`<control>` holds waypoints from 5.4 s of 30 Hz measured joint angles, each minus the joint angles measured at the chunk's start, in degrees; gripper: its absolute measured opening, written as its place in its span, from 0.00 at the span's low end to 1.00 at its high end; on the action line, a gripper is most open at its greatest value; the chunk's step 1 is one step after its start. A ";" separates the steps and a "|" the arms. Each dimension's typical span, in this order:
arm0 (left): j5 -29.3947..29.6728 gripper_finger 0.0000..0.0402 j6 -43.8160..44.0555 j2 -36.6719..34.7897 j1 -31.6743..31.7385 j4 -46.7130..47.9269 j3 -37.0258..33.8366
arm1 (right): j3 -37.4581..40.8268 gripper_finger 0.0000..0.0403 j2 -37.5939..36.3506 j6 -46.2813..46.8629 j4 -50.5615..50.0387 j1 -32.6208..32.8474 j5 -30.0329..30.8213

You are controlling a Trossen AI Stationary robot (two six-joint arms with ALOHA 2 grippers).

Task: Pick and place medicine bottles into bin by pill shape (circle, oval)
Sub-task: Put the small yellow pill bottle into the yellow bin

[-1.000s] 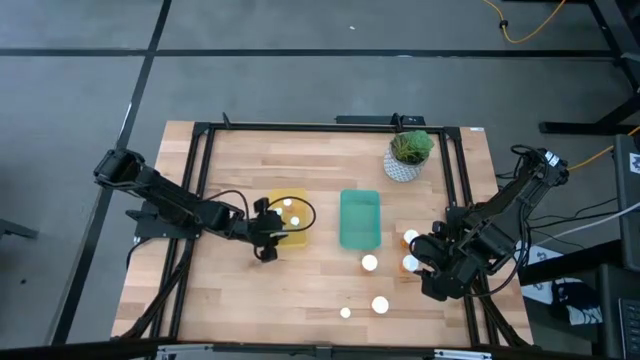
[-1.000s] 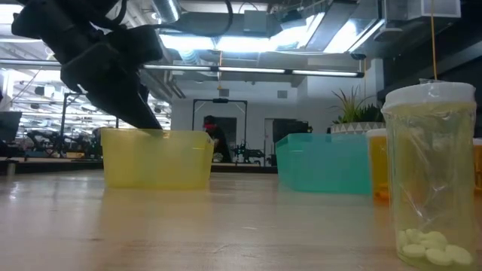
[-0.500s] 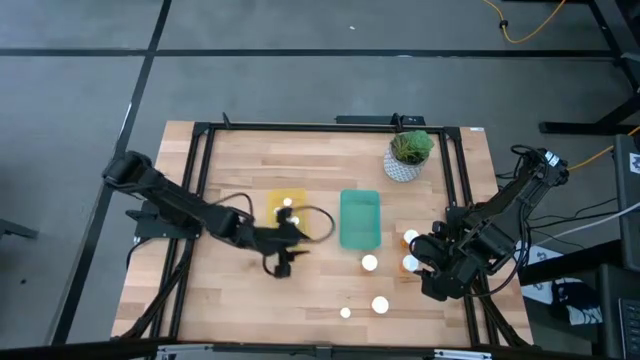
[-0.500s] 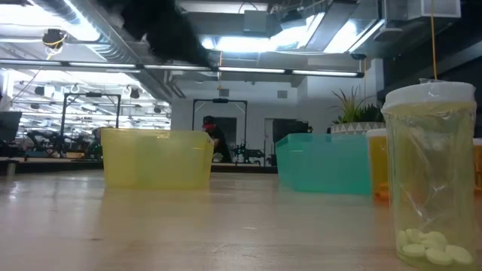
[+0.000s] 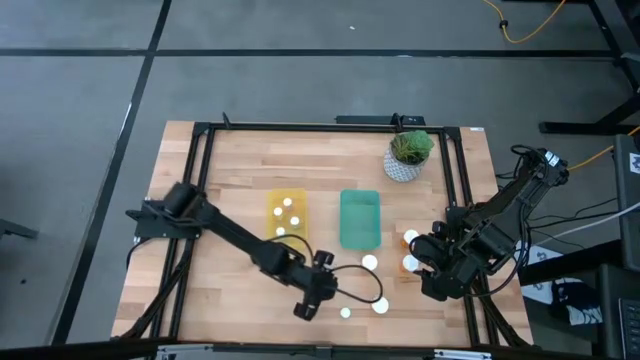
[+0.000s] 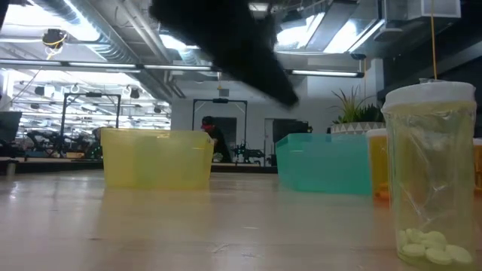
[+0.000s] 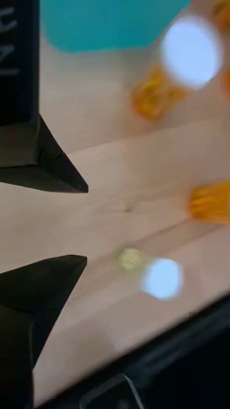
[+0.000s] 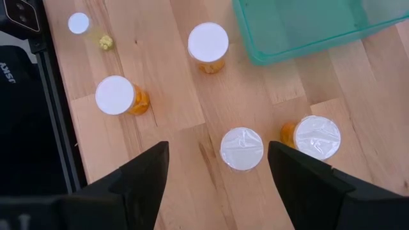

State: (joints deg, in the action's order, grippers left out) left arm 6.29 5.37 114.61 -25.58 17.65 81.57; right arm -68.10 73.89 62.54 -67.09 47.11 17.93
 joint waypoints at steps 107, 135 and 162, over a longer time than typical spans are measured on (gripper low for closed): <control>7.62 0.24 4.23 -36.89 13.64 -6.96 -35.78 | 0.00 0.67 -0.02 -0.02 -0.04 0.01 -2.40; 8.21 0.24 13.99 -33.17 12.27 -22.90 -47.82 | 0.00 0.67 0.00 -1.31 0.00 0.00 0.07; 8.78 0.38 12.02 -29.68 12.33 -27.30 -47.77 | 0.00 0.67 0.00 -1.31 0.00 0.02 0.05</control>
State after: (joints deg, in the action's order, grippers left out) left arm 15.07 17.39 84.93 -13.25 -9.65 33.80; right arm -68.10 73.89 61.23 -67.09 47.13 17.98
